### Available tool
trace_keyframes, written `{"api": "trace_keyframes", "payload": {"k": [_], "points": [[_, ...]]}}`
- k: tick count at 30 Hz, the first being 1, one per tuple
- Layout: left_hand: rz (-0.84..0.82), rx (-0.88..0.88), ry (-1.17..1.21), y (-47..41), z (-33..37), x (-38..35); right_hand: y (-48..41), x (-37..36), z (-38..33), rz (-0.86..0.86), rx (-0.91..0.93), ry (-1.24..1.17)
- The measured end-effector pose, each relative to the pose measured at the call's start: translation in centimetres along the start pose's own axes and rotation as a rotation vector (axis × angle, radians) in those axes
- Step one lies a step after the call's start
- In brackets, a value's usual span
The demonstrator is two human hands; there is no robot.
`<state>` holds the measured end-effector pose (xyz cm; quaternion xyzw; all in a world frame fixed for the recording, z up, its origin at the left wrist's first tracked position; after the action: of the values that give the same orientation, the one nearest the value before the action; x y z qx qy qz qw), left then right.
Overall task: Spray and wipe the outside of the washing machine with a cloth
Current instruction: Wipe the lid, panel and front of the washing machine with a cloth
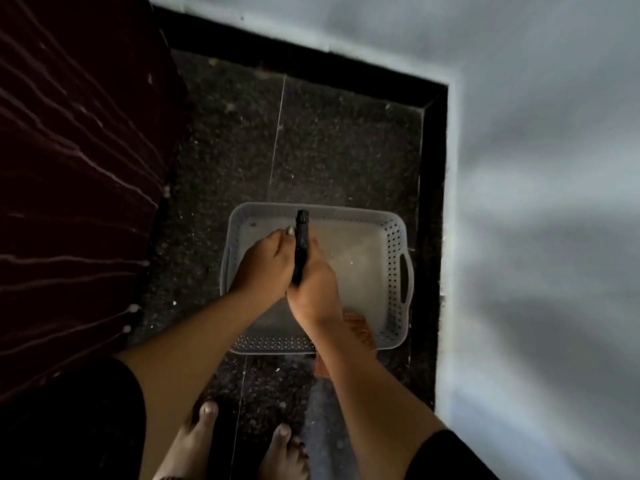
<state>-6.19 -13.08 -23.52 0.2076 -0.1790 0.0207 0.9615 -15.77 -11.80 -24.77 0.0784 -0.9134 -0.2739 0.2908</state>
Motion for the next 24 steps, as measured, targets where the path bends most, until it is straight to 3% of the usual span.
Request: {"api": "trace_keyframes", "payload": {"k": [6, 9, 12, 15, 20, 24], "points": [[-0.050, -0.015, 0.008, -0.2, -1.6, -2.0, -1.2, -0.5, 2.1, -0.009, 0.012, 0.073], [0.032, -0.020, -0.165, 0.4, -1.8, -1.2, -1.1, 0.7, 4.1, 0.031, -0.037, 0.336], [0.150, -0.009, -0.296, 1.0, -2.2, 0.5, -0.4, 3.5, 9.3, 0.071, -0.429, 0.683], [0.156, -0.034, -0.315, 1.7, -2.4, 0.8, 1.7, 4.4, 13.9, -0.033, -0.769, 0.868], [0.055, -0.012, -0.298, 3.4, -2.6, -0.9, 2.0, 3.4, 15.1, 0.042, -0.792, 0.787], [0.074, -0.046, -0.313, 4.5, -0.8, -1.0, 2.5, 4.4, 12.9, 0.077, -0.774, 0.560]]}}
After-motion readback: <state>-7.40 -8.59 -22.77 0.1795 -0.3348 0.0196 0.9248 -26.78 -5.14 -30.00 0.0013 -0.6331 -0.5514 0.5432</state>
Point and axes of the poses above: each hand's wrist, its own y-axis away from the middle knuckle, its own x-axis out of the back of the hand, z = x × y, the point moved 6 cm from there along -y, towards the middle knuckle, and after that the axes turned 11 degrees about -x, right-handed, at the moved point
